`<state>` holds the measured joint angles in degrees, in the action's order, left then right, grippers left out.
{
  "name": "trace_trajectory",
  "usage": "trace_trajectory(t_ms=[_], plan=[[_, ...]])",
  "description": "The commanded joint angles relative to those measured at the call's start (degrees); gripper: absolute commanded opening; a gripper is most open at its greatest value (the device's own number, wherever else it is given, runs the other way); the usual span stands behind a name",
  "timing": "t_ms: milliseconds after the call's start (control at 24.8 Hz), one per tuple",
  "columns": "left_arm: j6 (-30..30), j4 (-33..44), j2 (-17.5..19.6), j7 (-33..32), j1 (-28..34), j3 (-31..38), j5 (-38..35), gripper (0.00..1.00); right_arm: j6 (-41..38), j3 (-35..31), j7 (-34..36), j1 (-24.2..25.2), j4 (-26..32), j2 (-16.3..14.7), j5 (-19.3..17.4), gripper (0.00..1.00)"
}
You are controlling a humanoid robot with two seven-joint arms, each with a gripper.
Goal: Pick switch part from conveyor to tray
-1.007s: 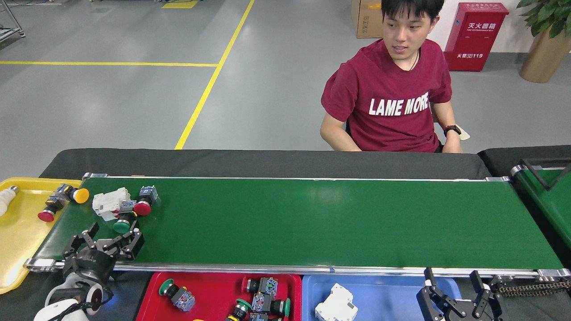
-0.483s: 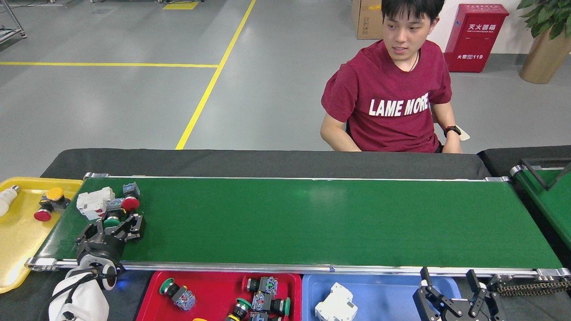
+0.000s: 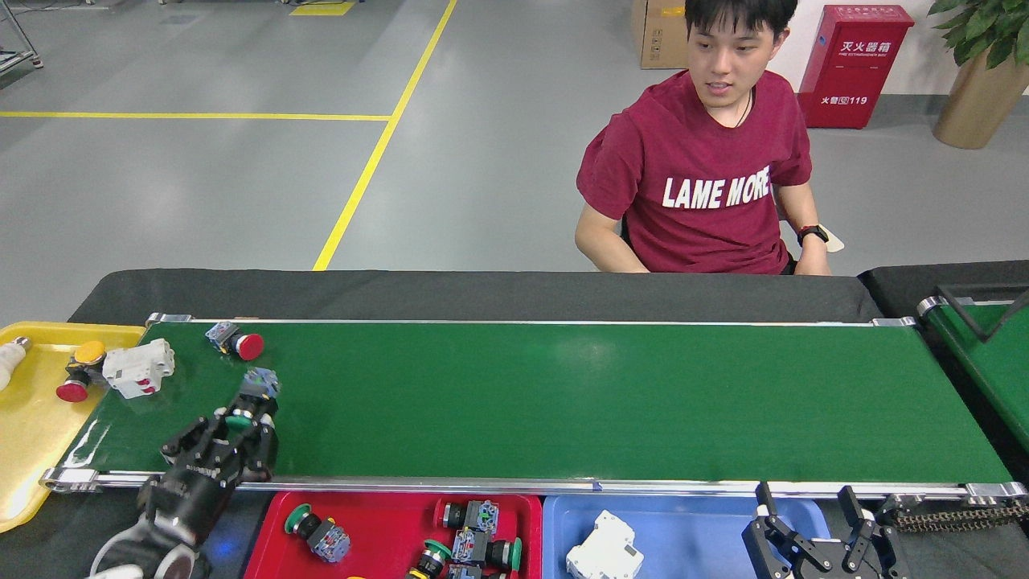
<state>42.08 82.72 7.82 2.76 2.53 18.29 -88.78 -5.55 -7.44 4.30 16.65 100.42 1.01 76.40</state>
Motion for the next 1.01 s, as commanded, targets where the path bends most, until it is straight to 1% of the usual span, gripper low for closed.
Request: trace_trajectory(t_ms=[0, 40, 81, 121, 201, 322, 363, 443, 483, 524, 564, 604, 725, 886, 967], plan=[[2.9, 7.9, -0.6, -0.2, 4.8, -1.3, 1.2, 0.27, 0.0, 0.0, 0.1, -0.2, 0.9, 0.2, 0.1, 0.95], [2.9, 11.2, -1.0, -0.2, 8.3, -2.7, 1.5, 0.52, 0.0, 0.0, 0.1, -0.1, 0.9, 0.2, 0.1, 0.95], [2.9, 14.1, -1.8, -0.2, 10.7, -3.0, 1.5, 0.88, -0.1, 0.0, 0.2, -0.1, 0.9, 0.2, 0.1, 0.95], [2.9, 16.2, -3.2, -0.2, 12.8, -3.0, 1.7, 1.00, -0.1, 0.0, 0.2, 0.0, 0.9, 0.2, 0.1, 0.95], [2.9, 17.6, -6.0, -0.1, 14.3, -2.9, 1.9, 1.00, -0.1, 0.0, 0.1, 0.0, 0.9, 0.3, 0.1, 0.95], [2.9, 17.4, -6.6, 0.0, 14.3, -2.5, 2.7, 1.00, 0.0, 0.0, 0.2, -0.1, 0.9, 0.5, 0.1, 0.95], [2.9, 17.4, -7.2, 0.0, 14.2, -1.0, 2.8, 1.00, 0.0, -0.1, 0.2, -0.2, 0.9, 0.7, 0.1, 0.96], [2.9, 17.2, -8.9, 0.3, 13.7, 4.9, 3.1, 1.00, -0.1, 0.0, 0.2, -0.1, 0.9, 0.4, 0.1, 0.96], [0.6, 16.8, -9.7, 0.4, 13.0, 6.9, 3.1, 1.00, -0.2, 0.0, 0.2, -0.1, 0.9, 0.1, 0.1, 0.97], [-3.7, 16.1, -9.7, 0.5, 12.4, 8.3, 3.1, 1.00, -0.2, 0.0, 0.2, -0.2, 0.9, 0.1, 0.1, 0.97], [-6.6, 15.1, -9.6, 0.5, 12.1, 9.4, 3.1, 1.00, -0.1, 0.0, 0.1, -0.3, 0.9, 0.3, 0.1, 0.97], [-7.8, 14.1, -9.0, 0.6, 12.1, 10.4, 3.2, 1.00, 0.0, 0.0, 0.1, -0.4, 0.9, 0.6, 0.1, 0.97], [-7.8, 13.2, -8.0, 0.6, 12.1, 11.7, 3.3, 1.00, 0.1, -0.1, -0.3, -0.3, 0.9, 0.8, 0.1, 0.97], [-7.7, 13.2, -8.0, 0.6, 11.8, 11.1, 3.2, 1.00, 2.8, 0.0, -1.5, -0.6, 0.9, 0.8, 0.1, 0.97], [-7.7, 13.3, -8.0, 0.6, 11.5, 10.3, 3.2, 1.00, 2.7, 0.0, -1.4, -0.8, 0.9, 0.4, 0.1, 0.97]])
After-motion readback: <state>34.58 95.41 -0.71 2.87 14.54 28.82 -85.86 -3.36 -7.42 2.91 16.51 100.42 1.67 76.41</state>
